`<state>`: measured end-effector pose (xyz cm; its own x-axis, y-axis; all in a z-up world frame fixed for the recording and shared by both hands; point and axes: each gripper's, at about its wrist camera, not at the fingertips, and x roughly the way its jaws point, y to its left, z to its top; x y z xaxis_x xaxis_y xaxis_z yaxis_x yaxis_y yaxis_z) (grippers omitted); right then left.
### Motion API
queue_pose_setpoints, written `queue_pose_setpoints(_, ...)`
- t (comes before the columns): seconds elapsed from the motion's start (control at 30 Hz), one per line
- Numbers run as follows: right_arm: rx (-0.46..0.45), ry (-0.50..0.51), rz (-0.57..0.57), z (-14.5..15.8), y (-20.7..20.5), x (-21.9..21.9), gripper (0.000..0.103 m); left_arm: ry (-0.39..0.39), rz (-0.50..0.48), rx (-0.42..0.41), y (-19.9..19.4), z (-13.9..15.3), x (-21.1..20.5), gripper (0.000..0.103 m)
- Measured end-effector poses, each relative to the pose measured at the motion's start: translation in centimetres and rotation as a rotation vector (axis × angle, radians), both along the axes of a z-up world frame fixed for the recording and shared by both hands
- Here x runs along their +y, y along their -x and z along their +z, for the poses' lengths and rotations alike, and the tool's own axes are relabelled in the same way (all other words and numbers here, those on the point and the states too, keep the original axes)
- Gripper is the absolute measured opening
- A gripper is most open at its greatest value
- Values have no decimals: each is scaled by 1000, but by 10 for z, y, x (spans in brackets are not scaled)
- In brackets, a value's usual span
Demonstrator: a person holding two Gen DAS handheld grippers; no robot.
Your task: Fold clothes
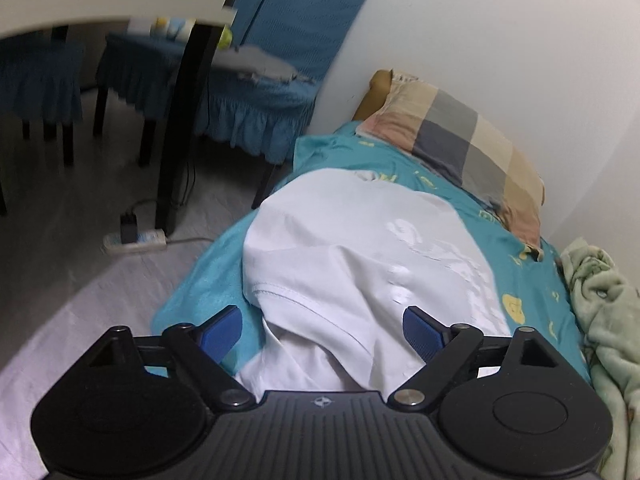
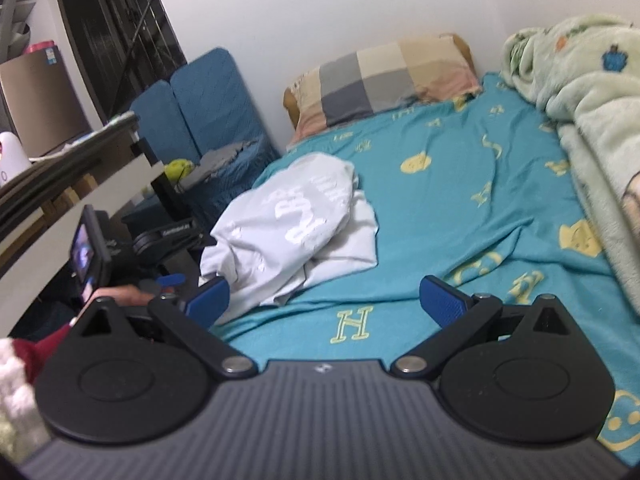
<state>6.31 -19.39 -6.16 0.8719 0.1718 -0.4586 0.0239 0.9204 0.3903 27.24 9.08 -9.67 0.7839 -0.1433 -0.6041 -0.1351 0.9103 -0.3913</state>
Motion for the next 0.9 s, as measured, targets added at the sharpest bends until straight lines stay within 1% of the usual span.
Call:
queue_pose_setpoints(0.1, 20, -10, 21, -9, -10, 3, 103, 20, -22, 2, -17, -19, 6, 74)
queue_pose_setpoints(0.17, 24, -9, 37, -13, -16, 5, 103, 35, -46, -1, -25, -31, 8, 47)
queue_pose_setpoints(0.2, 21, -1, 48, -14, -18, 8, 103, 43, -52, -15, -25, -34, 8, 42)
queue_pose_setpoints(0.23, 18, 6, 60, -15, -20, 11, 103, 27, -52, -48, -22, -32, 6, 28)
queue_pose_setpoints(0.27, 14, 14, 71, -16, -22, 14, 103, 2, -51, -88, -19, -27, 3, 12)
queue_pose_setpoints(0.3, 12, 28, 81, -16, -24, 18, 103, -23, -50, -127, -15, -23, -1, 8)
queue_pose_setpoints(0.33, 12, 36, 89, -17, -25, 19, 103, -49, -48, -167, -11, -19, -4, 7)
queue_pose_setpoints(0.37, 11, 45, 97, -18, -25, 21, 103, -60, -67, -210, -4, -10, -9, 5)
queue_pose_setpoints(0.5, 5, 34, 80, -16, -25, 18, 103, -86, -174, -387, 33, 30, -33, 4)
queue_pose_setpoints(0.57, -17, 36, 70, -12, -20, 15, 103, -55, -236, -452, 59, 53, -48, 4)
queue_pose_setpoints(0.63, -40, 45, 62, -7, -14, 14, 103, -20, -310, -495, 87, 75, -62, 4)
queue_pose_setpoints(0.7, -61, 54, 52, -2, -7, 12, 103, -7, -396, -523, 113, 92, -78, 4)
queue_pose_setpoints(0.8, -80, 61, 24, 4, 4, 6, 103, 20, -518, -507, 150, 101, -100, 4)
queue_pose_setpoints(0.9, -77, 34, -5, 8, 12, -2, 103, -27, -586, -449, 183, 89, -124, 5)
